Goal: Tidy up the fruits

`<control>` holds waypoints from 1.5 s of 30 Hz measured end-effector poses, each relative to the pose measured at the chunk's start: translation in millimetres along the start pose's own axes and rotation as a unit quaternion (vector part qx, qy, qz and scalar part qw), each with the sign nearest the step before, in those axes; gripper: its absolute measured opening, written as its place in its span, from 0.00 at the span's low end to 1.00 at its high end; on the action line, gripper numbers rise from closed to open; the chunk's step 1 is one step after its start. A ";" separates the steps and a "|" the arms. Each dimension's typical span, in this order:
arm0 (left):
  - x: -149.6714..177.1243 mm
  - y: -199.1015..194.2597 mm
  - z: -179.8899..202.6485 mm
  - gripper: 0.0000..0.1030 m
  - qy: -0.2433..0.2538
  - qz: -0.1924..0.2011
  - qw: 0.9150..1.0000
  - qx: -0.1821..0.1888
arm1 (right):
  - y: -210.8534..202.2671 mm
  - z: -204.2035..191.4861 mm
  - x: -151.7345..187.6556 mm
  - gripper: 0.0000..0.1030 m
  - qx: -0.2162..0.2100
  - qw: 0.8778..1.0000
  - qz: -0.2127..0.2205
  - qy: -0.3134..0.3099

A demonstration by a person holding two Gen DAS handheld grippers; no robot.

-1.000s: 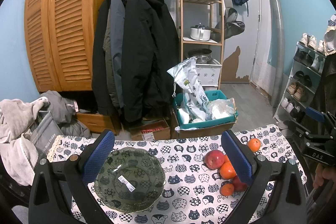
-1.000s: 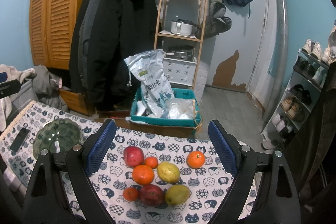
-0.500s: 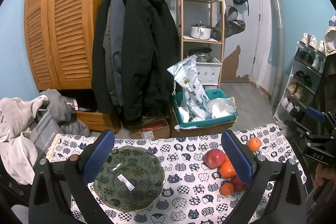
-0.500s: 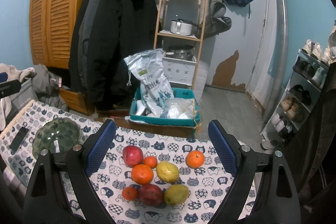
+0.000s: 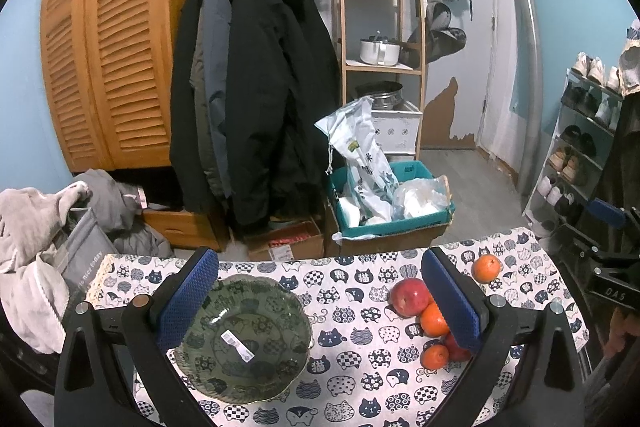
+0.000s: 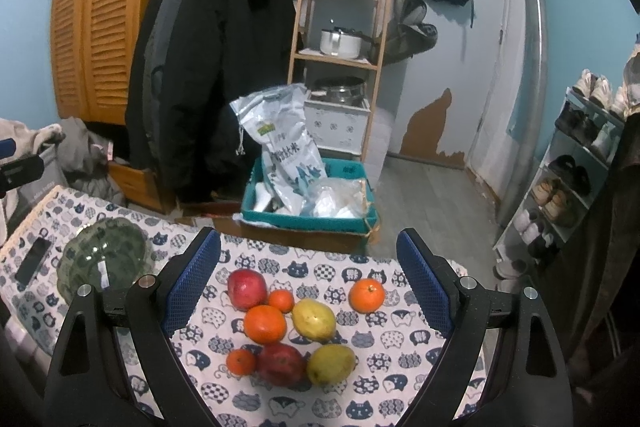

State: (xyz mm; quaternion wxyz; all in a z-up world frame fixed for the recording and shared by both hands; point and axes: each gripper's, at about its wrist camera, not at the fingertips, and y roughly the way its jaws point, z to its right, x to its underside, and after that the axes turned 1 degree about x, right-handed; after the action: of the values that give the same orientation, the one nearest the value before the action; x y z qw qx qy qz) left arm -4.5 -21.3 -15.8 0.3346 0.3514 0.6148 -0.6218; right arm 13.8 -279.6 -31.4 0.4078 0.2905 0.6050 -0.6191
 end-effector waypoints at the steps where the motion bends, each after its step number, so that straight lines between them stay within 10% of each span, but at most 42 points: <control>1: -1.7 4.5 -0.6 0.99 0.001 -0.005 1.000 0.001 | 2.0 1.4 1.3 0.86 0.002 1.000 -0.005 0.001; 25: 29.3 90.5 44.7 0.99 0.034 -0.138 0.989 0.039 | 50.6 37.5 43.7 0.85 0.042 0.990 -0.133 0.012; 45: 78.7 171.2 77.5 0.99 0.042 -0.254 0.965 0.055 | 135.4 56.1 116.6 0.85 0.043 0.957 -0.285 0.046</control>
State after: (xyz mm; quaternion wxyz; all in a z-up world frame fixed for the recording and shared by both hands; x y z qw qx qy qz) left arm 97.1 -101.0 -173.5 0.1195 0.2272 0.6619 -0.7042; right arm 79.1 -344.1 -194.7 0.1733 0.1518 0.6541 -0.7205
